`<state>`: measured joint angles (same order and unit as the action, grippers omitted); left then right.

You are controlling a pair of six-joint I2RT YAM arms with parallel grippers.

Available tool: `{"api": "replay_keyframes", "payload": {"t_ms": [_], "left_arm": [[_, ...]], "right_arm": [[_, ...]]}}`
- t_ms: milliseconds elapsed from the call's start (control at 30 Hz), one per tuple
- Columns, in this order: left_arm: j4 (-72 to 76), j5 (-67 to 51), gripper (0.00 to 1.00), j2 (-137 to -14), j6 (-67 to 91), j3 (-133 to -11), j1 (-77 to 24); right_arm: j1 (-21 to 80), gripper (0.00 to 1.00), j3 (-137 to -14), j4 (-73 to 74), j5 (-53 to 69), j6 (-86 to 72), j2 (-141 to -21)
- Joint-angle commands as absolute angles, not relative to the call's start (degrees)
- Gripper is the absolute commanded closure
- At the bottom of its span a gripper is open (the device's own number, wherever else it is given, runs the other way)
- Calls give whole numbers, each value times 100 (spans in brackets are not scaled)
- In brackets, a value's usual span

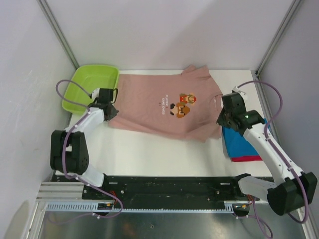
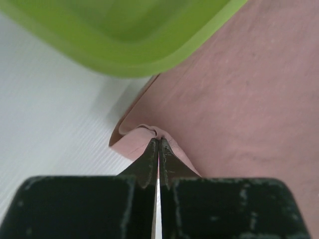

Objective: Fold and stack the t-shirts
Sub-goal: Grap the side of the flattened tshirt closest away from the robot with both arms, then fold the flattened tshirt in 1/3 of the way

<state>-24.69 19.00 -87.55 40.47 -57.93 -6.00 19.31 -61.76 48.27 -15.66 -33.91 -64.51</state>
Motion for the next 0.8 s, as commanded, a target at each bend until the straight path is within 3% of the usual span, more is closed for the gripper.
{"api": "replay_keyframes", "payload": {"t_ms": [0,333,767], "left_arm": [[-2391,2257,100,-9328,3873,-6479,-622],[-2386,2334,100,-10294,4173,-7308,-628],[-2385,2725,100,-10554,4368,-7485,-590]], "right_arm": [[1806,100,-6480,3417,-1950,-3038,-6907],[1277,100,-6682,1698,-1819,-2769,-8161],[845,100,-7030,813,-1456,-2648,-9107]]}}
